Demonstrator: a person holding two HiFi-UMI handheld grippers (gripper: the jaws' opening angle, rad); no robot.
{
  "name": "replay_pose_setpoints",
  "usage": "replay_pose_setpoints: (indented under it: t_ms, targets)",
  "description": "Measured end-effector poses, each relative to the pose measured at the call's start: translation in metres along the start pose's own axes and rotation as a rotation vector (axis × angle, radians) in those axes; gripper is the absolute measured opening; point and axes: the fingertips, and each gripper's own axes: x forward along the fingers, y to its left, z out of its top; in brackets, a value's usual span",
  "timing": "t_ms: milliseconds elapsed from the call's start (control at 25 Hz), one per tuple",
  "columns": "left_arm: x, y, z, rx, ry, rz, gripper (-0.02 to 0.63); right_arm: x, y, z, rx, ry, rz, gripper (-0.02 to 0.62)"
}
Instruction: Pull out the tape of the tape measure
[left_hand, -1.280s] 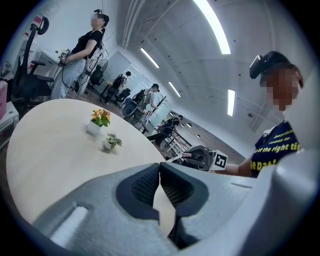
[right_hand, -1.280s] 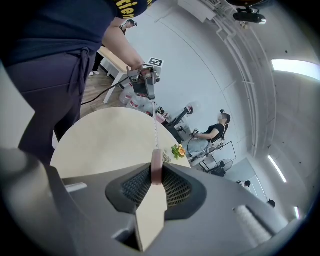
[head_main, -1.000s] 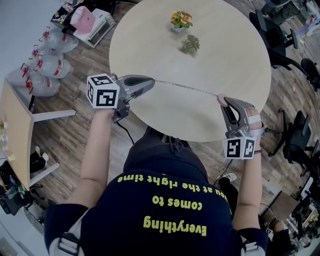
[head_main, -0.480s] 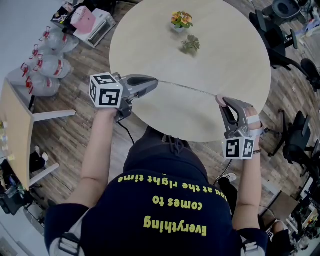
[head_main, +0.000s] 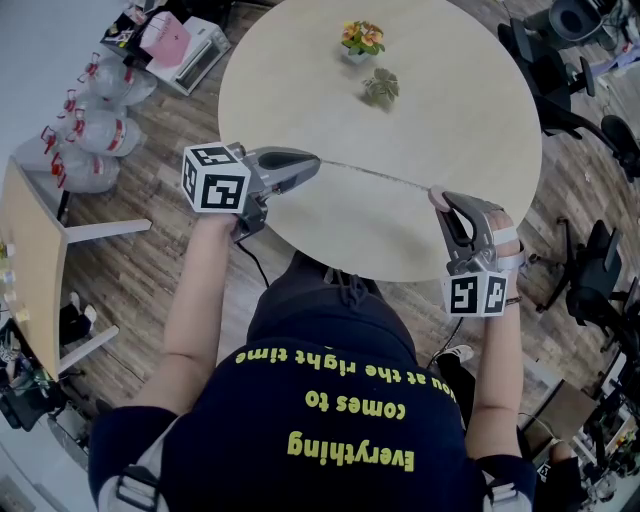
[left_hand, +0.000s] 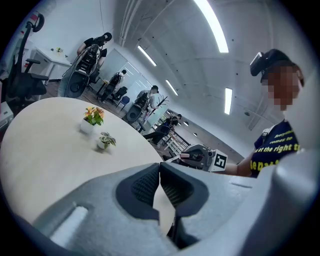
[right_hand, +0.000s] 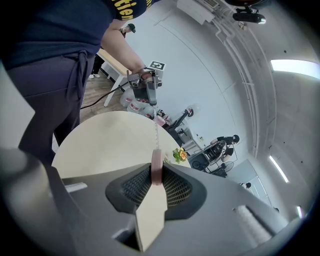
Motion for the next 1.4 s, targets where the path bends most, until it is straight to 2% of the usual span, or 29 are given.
replay_pose_setpoints:
  t_ms: [1400]
  targets:
    - [0.025,-0.03,-0.006,0.019,0.023,-0.072,0.008,-0.001,0.009,0.02,0.016,-0.048,0.0,0.083]
